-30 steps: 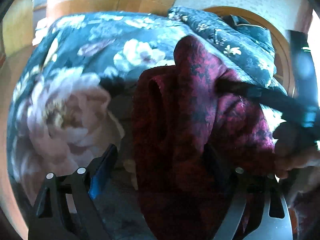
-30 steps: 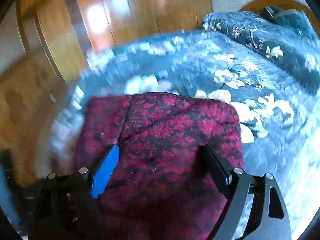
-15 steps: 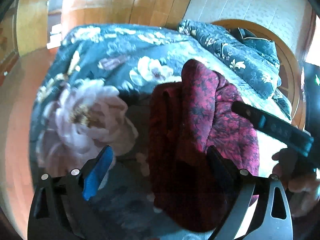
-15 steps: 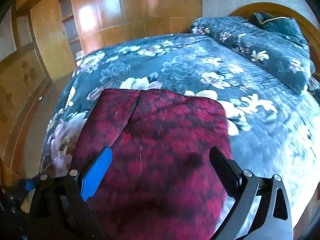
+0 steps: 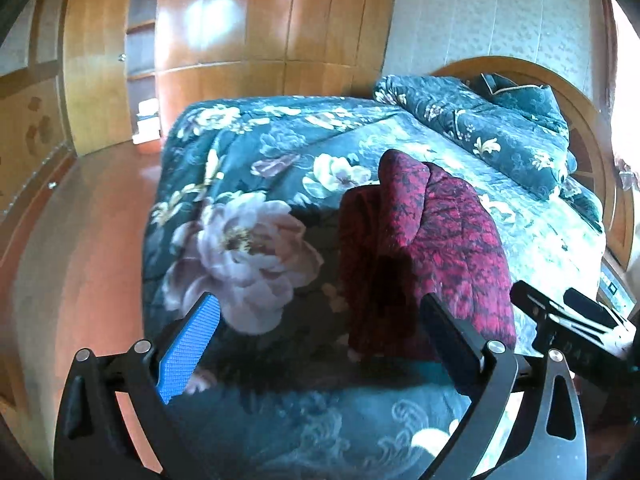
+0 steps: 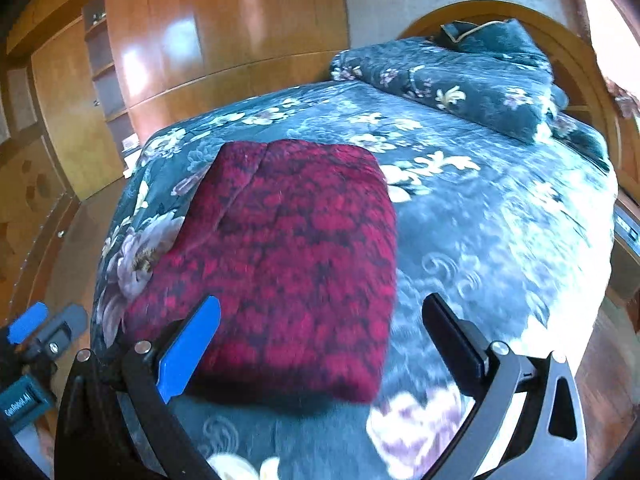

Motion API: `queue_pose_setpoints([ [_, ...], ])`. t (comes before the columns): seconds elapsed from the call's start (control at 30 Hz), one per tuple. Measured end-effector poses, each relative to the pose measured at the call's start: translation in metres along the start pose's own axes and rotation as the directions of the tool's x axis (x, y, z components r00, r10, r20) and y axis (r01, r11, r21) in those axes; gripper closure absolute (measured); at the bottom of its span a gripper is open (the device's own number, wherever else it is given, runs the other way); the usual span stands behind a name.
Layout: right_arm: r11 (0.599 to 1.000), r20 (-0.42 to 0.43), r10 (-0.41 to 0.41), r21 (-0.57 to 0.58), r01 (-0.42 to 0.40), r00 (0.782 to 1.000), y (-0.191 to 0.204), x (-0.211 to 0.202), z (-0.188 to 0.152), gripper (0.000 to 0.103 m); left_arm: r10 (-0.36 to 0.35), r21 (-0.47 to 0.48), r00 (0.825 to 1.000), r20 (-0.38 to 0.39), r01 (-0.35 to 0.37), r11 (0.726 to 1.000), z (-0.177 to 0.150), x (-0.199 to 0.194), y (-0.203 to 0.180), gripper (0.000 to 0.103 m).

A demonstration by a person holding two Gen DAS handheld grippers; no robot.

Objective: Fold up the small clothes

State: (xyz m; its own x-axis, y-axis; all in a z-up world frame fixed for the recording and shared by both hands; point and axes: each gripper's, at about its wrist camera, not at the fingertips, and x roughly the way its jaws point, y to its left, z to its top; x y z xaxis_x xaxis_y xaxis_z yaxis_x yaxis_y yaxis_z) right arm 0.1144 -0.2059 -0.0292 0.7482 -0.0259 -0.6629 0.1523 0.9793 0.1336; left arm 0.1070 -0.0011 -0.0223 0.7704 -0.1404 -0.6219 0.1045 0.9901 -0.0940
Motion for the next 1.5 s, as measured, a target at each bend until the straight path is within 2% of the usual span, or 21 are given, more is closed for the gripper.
queue_pose_setpoints([
  [0.23,0.999,0.027,-0.041,0.006,0.041,0.999,0.007,-0.035,-0.031,0.002,0.029,0.025,0.999,0.040,-0.030,0.999,-0.018,-0.035,-0.002,0.004],
  [0.67,0.997,0.061,-0.071,0.012,0.070,0.996,0.008,-0.070,-0.052,0.002,0.054,0.049,0.992,0.115,-0.060,0.997,-0.035,-0.076,-0.008,0.004],
  [1.5,0.998,0.070,-0.059,0.017,0.058,0.996,0.016,-0.078,-0.058,0.002,0.088,0.011,0.989,0.119,-0.090,0.996,-0.038,-0.084,0.003,0.004],
])
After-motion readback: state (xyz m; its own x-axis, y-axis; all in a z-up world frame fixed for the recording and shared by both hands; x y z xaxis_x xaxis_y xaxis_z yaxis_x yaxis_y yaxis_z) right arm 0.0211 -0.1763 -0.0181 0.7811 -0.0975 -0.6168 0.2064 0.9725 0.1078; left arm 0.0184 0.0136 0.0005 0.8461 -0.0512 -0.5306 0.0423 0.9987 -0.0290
